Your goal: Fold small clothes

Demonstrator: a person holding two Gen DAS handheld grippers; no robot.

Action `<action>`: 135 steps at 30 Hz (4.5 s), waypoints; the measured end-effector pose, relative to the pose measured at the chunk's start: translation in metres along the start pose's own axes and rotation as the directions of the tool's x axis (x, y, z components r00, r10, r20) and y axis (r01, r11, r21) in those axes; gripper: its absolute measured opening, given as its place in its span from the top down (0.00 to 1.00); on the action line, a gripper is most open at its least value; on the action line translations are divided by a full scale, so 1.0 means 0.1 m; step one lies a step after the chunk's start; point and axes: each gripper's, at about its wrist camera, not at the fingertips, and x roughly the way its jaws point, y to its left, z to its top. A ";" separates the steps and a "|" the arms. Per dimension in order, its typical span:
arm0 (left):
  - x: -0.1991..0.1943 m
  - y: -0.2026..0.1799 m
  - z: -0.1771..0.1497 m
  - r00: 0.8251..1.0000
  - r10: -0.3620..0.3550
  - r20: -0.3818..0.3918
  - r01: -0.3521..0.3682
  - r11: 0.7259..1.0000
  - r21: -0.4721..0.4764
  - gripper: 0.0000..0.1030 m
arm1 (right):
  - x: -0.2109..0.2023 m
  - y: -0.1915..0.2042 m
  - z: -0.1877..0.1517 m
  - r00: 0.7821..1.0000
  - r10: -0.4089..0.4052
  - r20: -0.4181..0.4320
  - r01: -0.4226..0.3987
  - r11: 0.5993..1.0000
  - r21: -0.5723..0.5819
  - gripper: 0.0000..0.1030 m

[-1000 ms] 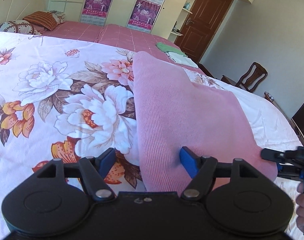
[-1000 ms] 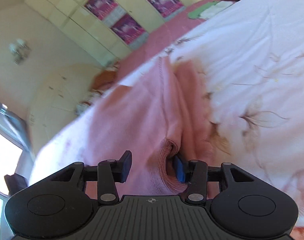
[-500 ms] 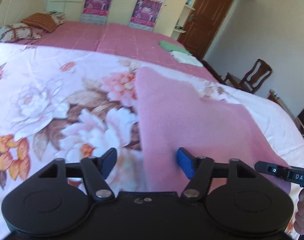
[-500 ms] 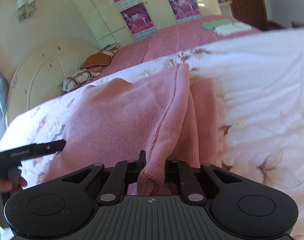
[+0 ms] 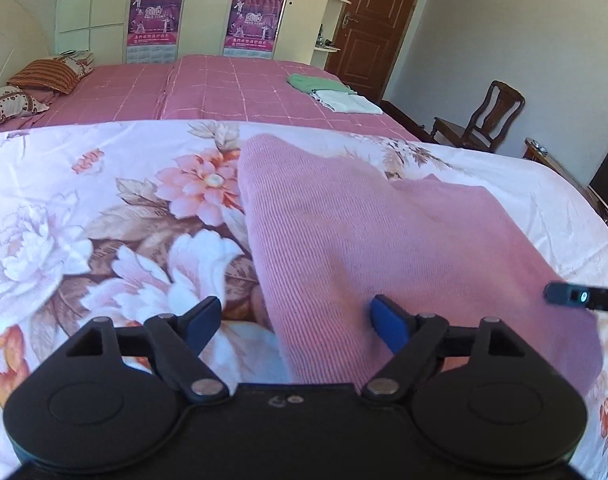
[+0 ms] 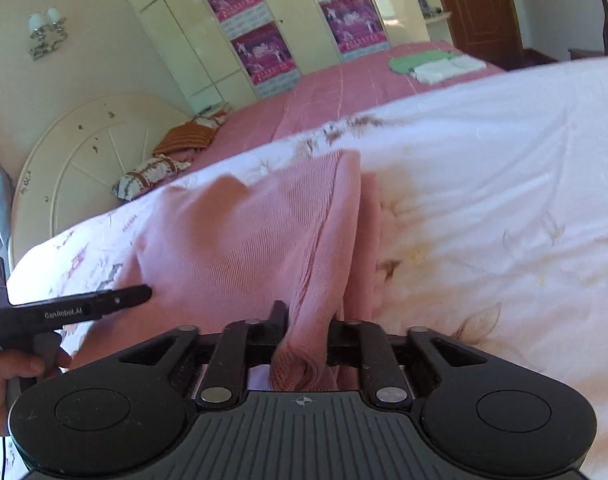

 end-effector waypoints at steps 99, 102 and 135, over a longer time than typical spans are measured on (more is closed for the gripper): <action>-0.32 0.32 -0.27 0.967 -0.250 -0.041 0.226 0.925 -0.305 0.25 | -0.06 -0.50 -0.02 0.994 0.105 -0.027 -0.089 0.932 0.353 0.37; -0.16 0.39 -0.24 0.957 -0.277 -0.087 0.236 0.916 -0.325 0.26 | 0.03 -0.61 0.00 0.983 0.172 -0.066 -0.135 0.916 0.377 0.37; 0.06 -0.09 0.12 0.957 -0.268 -0.108 0.266 0.963 -0.032 0.69 | 0.25 0.20 0.19 0.989 0.036 -0.140 -0.042 0.998 -0.040 0.81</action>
